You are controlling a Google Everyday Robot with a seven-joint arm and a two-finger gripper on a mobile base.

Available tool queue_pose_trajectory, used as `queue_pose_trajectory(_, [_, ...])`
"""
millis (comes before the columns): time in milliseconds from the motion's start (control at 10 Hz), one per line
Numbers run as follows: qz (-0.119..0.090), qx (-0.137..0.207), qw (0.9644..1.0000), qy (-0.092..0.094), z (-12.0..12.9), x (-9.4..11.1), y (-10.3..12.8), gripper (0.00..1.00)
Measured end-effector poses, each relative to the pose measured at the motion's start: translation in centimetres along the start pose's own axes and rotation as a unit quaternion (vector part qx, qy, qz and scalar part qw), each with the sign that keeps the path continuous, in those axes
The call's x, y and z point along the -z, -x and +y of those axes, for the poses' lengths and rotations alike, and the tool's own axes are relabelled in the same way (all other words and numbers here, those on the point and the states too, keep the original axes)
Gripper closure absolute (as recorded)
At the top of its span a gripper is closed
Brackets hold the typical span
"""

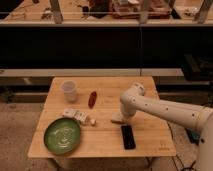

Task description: Wipe the white sponge on the table

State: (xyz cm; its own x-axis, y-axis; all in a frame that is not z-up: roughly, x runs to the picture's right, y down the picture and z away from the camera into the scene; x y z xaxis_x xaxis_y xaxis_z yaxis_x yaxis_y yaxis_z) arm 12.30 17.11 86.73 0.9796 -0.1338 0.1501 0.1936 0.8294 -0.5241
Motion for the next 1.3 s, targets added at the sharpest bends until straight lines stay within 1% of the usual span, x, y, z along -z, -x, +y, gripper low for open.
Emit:
queue_pose_trajectory(100, [-0.008, -0.011, 0.9999, 0.005, 0.4, 0.2, 0.1, 0.97])
queue_pose_trajectory(200, [-0.01, -0.034, 0.9993, 0.008, 0.4, 0.7, -1.0, 0.97])
queue_pose_trajectory(300, [-0.011, -0.054, 0.9984, 0.011, 0.1, 1.1, -2.3, 0.97])
queue_pose_trajectory(400, [-0.011, -0.069, 0.9975, 0.01, -0.3, 1.5, -3.8, 0.97])
queue_pose_trajectory(500, [-0.009, -0.09, 0.9958, 0.009, -0.9, 2.1, -6.5, 0.97])
queue_pose_trajectory(600, [-0.005, -0.114, 0.9934, 0.008, -1.5, 2.7, -9.6, 0.97])
queue_pose_trajectory(700, [-0.001, -0.13, 0.9915, 0.007, -2.0, 3.0, -11.8, 0.97])
queue_pose_trajectory(800, [0.005, -0.153, 0.9881, 0.002, -3.1, 3.3, -14.6, 0.97])
queue_pose_trajectory(900, [0.01, -0.169, 0.9856, 0.001, -3.8, 3.5, -16.2, 0.97])
queue_pose_trajectory(1100, [0.02, -0.197, 0.98, -0.01, -6.7, 3.6, -18.8, 0.97])
queue_pose_trajectory(1200, [0.025, -0.207, 0.9779, -0.013, -8.4, 3.3, -19.4, 0.97])
queue_pose_trajectory(1300, [0.028, -0.21, 0.9771, -0.016, -9.7, 3.0, -19.5, 0.97])
